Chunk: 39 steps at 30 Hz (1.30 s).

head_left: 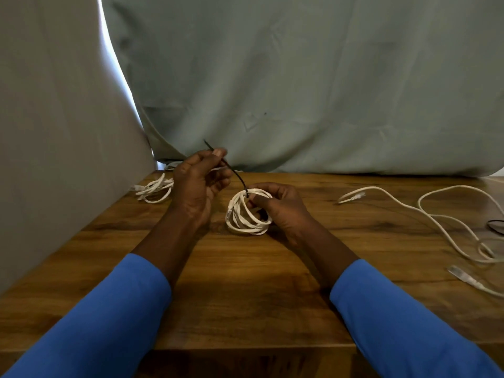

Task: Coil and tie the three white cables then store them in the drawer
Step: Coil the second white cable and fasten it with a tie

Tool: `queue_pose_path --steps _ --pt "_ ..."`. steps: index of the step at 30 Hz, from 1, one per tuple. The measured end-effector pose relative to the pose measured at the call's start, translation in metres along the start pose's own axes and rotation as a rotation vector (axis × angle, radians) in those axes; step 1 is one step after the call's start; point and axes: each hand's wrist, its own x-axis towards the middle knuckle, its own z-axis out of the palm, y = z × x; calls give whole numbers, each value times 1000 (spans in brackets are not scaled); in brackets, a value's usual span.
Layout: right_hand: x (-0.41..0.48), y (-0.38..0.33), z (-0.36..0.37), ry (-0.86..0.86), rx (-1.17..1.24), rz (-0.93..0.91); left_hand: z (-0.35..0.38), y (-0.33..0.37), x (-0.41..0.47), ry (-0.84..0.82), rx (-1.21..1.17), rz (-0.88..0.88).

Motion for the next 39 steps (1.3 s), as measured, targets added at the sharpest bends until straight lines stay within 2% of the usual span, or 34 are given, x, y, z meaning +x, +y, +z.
queue_pose_path --steps 2,6,7,9,11,14,19,25,29,32,36,39 --pt "5 2 -2 94 -43 -60 3 -5 -7 -141 213 84" --pt "9 3 -8 153 -69 -91 -1 -24 -6 -402 900 473" --pt "9 2 -10 144 -72 -84 -3 -28 -4 -433 1032 530" --pt "7 -2 -11 118 -48 -55 -5 -31 -2 -428 1141 589" --pt "4 -5 -10 84 1 -15 -8 -30 -2 -413 1167 569" --pt "3 -8 -9 34 18 5 -11 -26 -5 -421 1225 422" --pt "5 -10 -7 -3 75 35 -10 -24 -10 -393 1054 200" --pt "7 -10 -17 -55 89 188 -12 -27 -8 -224 1125 242" --pt "7 -9 -22 -156 194 246 -12 -27 -10 -222 1157 347" --pt "6 -9 -25 -196 270 251 -10 -26 -10 -260 1088 325" --pt "7 -6 -24 -135 277 214 -5 -27 -11 -292 980 305" --pt "14 -6 -27 -1 355 194 -4 -26 -12 -336 892 236"
